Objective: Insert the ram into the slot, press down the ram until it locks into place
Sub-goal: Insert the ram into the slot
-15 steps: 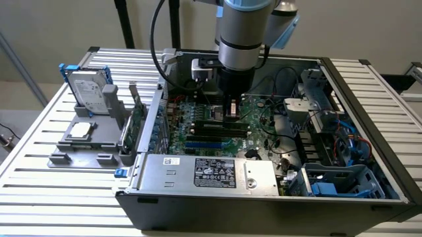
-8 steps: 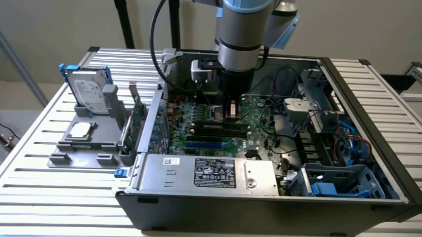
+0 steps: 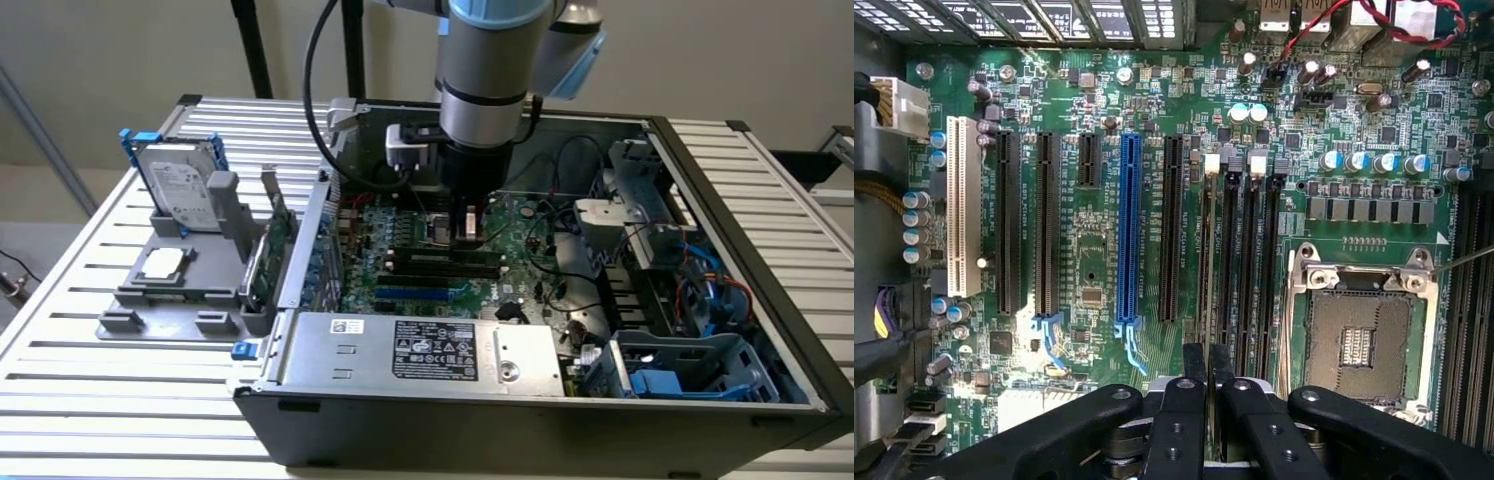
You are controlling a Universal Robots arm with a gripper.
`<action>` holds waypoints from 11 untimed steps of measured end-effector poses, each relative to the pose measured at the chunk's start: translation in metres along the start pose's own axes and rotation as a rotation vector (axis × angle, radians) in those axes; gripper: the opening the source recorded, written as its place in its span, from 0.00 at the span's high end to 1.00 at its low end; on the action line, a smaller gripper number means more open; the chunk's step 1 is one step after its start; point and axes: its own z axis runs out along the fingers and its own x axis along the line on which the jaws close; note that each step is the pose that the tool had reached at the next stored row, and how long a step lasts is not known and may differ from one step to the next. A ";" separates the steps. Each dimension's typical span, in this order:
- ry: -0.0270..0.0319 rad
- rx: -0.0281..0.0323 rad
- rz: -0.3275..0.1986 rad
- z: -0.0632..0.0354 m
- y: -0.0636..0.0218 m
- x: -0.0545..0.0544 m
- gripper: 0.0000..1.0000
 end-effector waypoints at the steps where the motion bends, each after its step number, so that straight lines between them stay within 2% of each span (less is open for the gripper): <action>1: -0.0001 0.0003 -0.001 0.0003 0.0000 0.000 0.87; 11: -0.0016 0.0018 -0.002 0.0034 0.0000 0.000 0.87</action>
